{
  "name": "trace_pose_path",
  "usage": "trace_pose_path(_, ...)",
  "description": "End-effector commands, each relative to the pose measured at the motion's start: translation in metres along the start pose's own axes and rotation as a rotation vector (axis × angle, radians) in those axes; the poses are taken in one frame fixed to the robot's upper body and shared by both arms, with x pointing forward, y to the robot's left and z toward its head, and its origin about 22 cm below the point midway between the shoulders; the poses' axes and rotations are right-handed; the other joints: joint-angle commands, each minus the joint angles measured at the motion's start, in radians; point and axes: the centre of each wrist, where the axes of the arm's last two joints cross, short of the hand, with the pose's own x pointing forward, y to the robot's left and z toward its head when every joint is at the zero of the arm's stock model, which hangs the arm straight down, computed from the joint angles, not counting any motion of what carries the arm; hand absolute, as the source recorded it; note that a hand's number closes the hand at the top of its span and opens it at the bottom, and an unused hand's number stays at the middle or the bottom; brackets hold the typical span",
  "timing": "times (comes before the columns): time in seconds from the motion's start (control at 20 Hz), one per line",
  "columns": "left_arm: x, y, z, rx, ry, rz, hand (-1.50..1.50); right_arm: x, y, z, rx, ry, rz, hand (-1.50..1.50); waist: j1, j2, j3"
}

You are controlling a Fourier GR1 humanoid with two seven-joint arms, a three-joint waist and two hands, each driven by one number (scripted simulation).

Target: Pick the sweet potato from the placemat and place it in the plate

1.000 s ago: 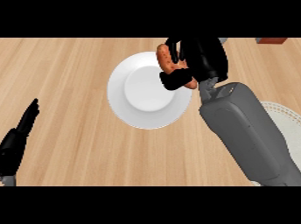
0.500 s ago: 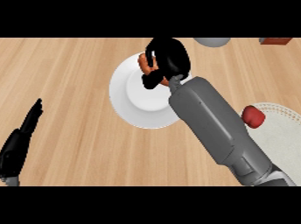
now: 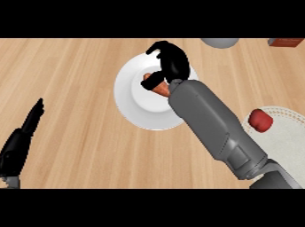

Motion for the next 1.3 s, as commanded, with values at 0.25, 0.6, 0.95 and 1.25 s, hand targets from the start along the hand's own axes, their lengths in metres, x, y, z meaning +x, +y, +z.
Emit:
trace_pose_path(0.25,0.005,-0.005,-0.002,0.027,0.0,-0.007,0.0,0.0,-0.011,-0.006,-0.241,-0.046,-0.287,-1.5,-0.017,-0.004,0.001)
trace_pose_path(0.6,-0.006,-0.002,0.017,0.038,0.041,-0.004,0.0,-0.041,-0.026,-0.003,-0.371,0.042,-0.47,-1.5,-0.058,-0.015,0.001)
trace_pose_path(0.95,-0.006,0.004,0.009,0.067,0.059,0.001,0.0,-0.129,-0.085,0.01,-0.407,-0.087,-0.62,-1.5,-0.068,-0.014,0.001)
trace_pose_path(1.25,-0.004,0.003,0.013,0.05,0.038,0.008,0.0,-0.171,-0.121,0.03,-0.391,-0.135,-0.572,-1.5,-0.06,-0.015,0.0)
